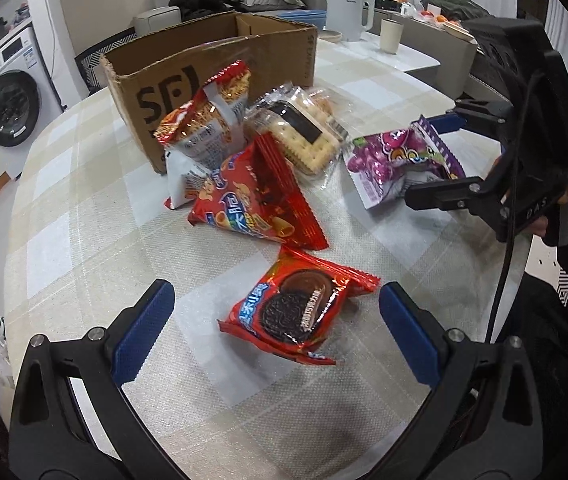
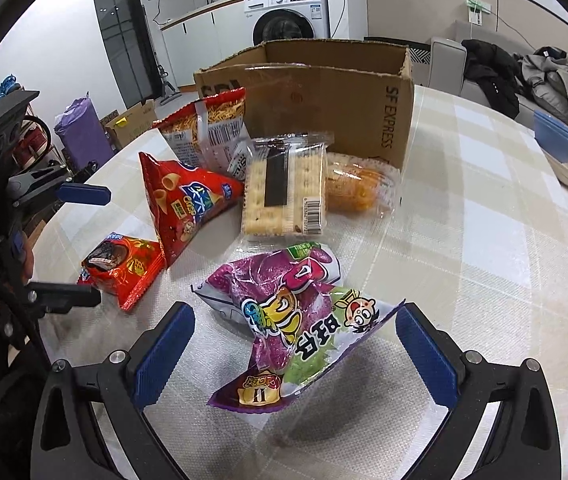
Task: Organize snacks
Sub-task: 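Move both tools back toward the remaining snack pile, then grasp the purple candy bag with the right gripper while the left grasps the red cookie pack, then carry both held bags over the open cardboard box, then open both grippers to drop the bags into the box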
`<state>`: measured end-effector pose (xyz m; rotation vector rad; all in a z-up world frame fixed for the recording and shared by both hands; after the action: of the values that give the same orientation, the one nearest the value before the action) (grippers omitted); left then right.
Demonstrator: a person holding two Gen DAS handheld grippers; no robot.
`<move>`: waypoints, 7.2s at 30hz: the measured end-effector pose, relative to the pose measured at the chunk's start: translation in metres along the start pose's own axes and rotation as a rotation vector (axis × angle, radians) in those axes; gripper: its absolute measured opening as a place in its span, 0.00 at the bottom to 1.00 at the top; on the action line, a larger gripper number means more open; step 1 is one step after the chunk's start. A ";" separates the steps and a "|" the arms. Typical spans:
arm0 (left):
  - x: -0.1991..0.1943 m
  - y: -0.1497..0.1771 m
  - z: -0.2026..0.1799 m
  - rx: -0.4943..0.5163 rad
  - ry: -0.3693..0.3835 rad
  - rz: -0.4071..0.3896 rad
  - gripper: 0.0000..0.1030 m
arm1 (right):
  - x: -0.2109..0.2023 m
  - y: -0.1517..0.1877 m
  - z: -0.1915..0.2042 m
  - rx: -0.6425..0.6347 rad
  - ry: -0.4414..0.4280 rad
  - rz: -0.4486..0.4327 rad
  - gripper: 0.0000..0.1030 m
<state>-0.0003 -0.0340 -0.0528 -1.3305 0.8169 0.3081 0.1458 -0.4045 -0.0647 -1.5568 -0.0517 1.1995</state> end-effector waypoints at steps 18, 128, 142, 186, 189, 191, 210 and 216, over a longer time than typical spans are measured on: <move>0.032 0.015 -0.004 0.004 0.044 0.076 0.99 | 0.023 0.016 0.002 -0.037 0.022 0.051 0.99; -0.053 -0.034 0.036 -0.223 0.047 -0.318 0.44 | -0.066 -0.036 0.009 0.019 -0.029 -0.374 0.43; -0.074 -0.063 0.053 -0.273 -0.077 -0.401 0.44 | -0.077 -0.056 0.001 0.125 0.025 -0.476 0.43; 0.030 -0.183 0.120 -0.313 -0.228 -0.424 0.44 | -0.023 -0.142 -0.027 0.116 0.146 -0.508 0.43; 0.042 -0.186 0.126 -0.320 -0.241 -0.423 0.45 | -0.017 -0.145 -0.024 0.096 0.151 -0.504 0.43; 0.049 -0.186 0.131 -0.332 -0.240 -0.416 0.44 | -0.011 -0.146 -0.024 0.093 0.154 -0.494 0.43; 0.114 -0.173 0.136 -0.255 -0.232 -0.325 0.45 | 0.040 -0.155 -0.007 -0.103 0.263 -0.385 0.43; 0.123 -0.172 0.133 -0.223 -0.244 -0.306 0.45 | 0.053 -0.163 -0.003 -0.135 0.253 -0.373 0.43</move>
<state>0.2396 0.0177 -0.0077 -1.5673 0.3750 0.3176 0.2609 -0.3129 0.0232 -1.7157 -0.2498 0.7149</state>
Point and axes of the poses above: each gripper's, at about its wrist camera, not at the fingertips, and x roughly the way its jaws point, z to its left, y to its underside, the point moved 4 cm from there along x, roughly the way its jaws point, and after that the axes turned 12 degrees about -z, right-handed, at the moved point
